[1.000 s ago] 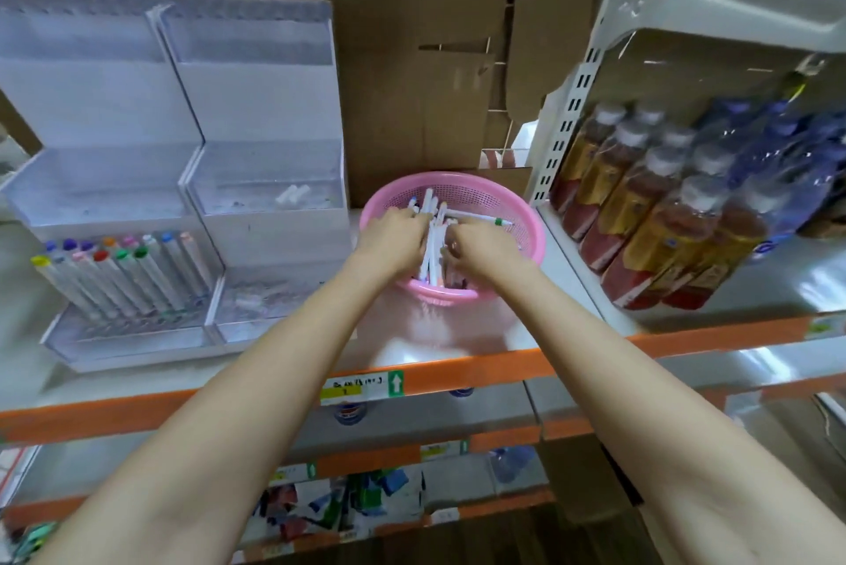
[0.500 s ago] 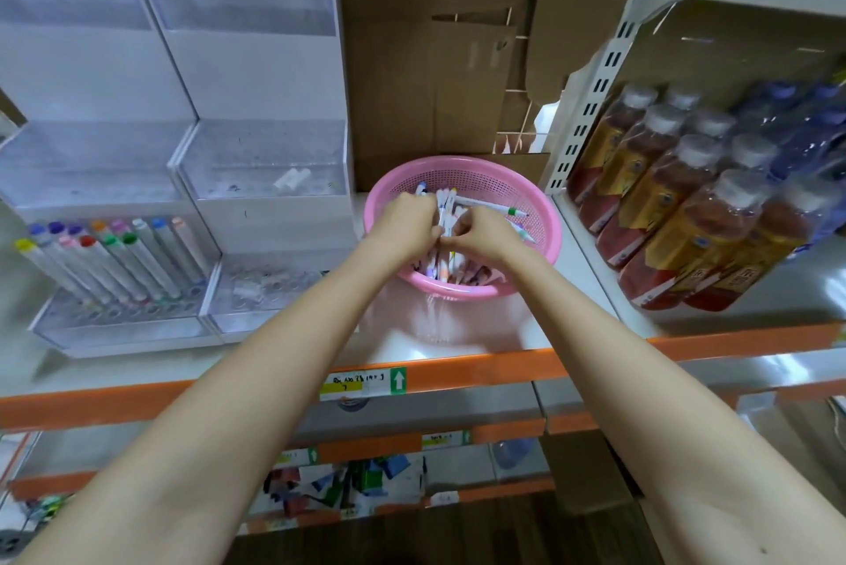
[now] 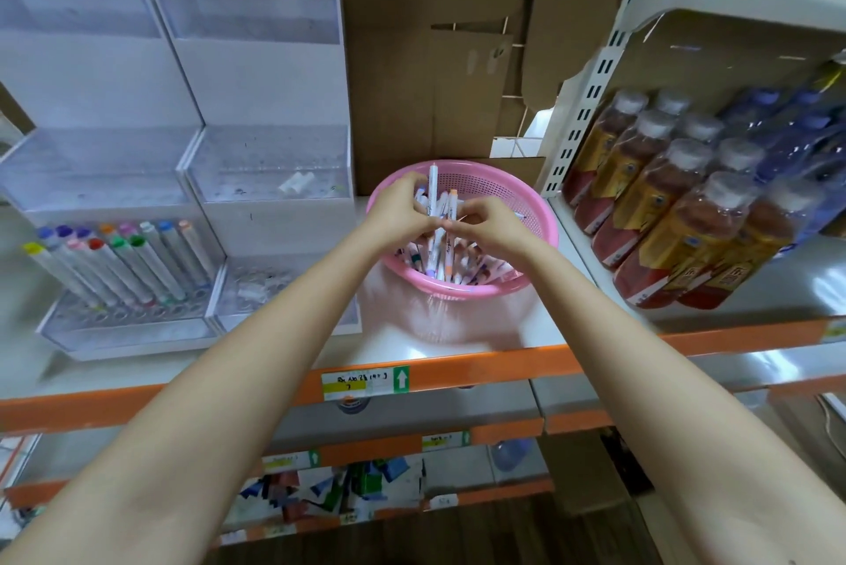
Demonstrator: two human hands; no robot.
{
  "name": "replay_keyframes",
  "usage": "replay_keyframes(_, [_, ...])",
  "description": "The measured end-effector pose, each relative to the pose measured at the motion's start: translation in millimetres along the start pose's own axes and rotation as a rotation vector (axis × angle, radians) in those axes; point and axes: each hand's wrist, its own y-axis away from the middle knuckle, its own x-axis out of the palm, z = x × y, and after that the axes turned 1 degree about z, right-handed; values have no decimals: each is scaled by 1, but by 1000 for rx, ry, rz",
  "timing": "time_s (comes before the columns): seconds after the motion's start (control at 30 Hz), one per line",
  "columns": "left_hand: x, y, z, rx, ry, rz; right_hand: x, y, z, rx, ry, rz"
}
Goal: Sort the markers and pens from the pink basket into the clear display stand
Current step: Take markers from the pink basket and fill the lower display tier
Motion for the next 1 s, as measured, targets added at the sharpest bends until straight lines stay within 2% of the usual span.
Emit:
replay_keyframes(0.13, [-14, 18, -4, 126, -9, -26, -3, 7, 10, -76, -68, 44])
replay_keyframes(0.4, [-52, 61, -14, 358, -74, -42, 4, 20, 53, -255, -47, -43])
replay_keyframes(0.53, [-74, 87, -8, 358, 13, -43, 19, 26, 78, -324, -69, -138])
replay_keyframes(0.7, [-110, 111, 14, 386, 16, -210, 54, 27, 108, -385, -64, -232])
replay_keyframes(0.9, [-171, 132, 57, 335, -92, -428, 113, 27, 147, -392, -95, -228])
replay_keyframes(1.0, [-194, 140, 73, 336, -59, -436, 141, 26, 165, -404, -79, -196])
